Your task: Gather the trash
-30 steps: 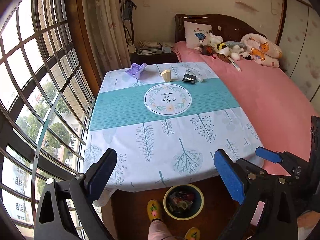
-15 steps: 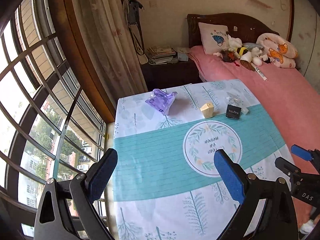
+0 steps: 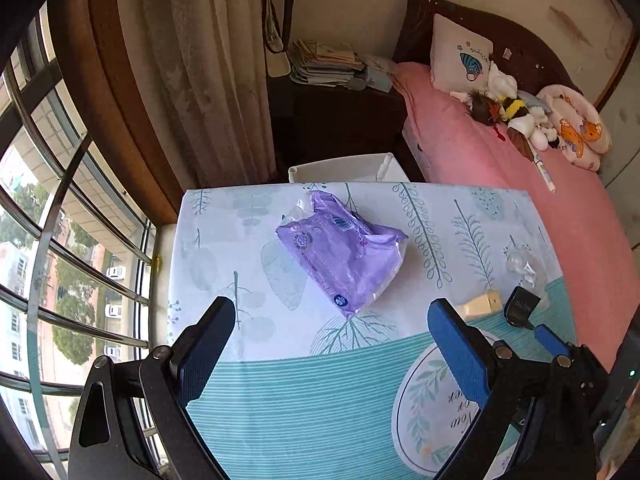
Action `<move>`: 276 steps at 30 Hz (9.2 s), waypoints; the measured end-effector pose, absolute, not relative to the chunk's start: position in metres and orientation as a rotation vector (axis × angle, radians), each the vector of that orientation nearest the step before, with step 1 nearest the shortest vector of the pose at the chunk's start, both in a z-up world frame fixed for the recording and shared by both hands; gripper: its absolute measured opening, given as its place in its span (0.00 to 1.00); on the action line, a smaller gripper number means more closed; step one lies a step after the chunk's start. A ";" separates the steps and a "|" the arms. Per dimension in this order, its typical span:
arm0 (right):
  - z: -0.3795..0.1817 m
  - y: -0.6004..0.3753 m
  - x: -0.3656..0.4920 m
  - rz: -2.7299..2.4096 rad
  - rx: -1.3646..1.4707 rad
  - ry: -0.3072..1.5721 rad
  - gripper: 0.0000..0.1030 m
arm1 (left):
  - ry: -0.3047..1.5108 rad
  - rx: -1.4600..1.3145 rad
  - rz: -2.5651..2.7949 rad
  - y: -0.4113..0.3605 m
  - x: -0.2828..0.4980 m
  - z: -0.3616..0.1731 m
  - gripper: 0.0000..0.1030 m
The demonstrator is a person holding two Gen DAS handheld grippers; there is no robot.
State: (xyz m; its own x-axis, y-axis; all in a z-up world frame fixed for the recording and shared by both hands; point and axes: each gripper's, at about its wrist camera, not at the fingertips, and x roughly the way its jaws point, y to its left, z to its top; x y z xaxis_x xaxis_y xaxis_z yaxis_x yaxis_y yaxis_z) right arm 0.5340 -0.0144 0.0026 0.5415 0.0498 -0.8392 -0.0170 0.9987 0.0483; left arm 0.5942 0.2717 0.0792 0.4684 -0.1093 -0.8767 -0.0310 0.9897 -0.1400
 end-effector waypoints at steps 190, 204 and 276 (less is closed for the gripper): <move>0.115 -0.147 0.018 -0.029 0.197 0.823 0.71 | 0.883 0.038 -0.300 0.065 0.093 0.135 0.86; 0.098 -0.182 0.190 0.086 0.109 0.899 0.69 | 0.937 -0.046 -0.117 0.028 0.247 0.106 0.86; -0.101 -0.319 0.612 0.390 0.248 1.149 0.42 | 1.434 -0.304 0.349 -0.126 0.649 -0.119 0.54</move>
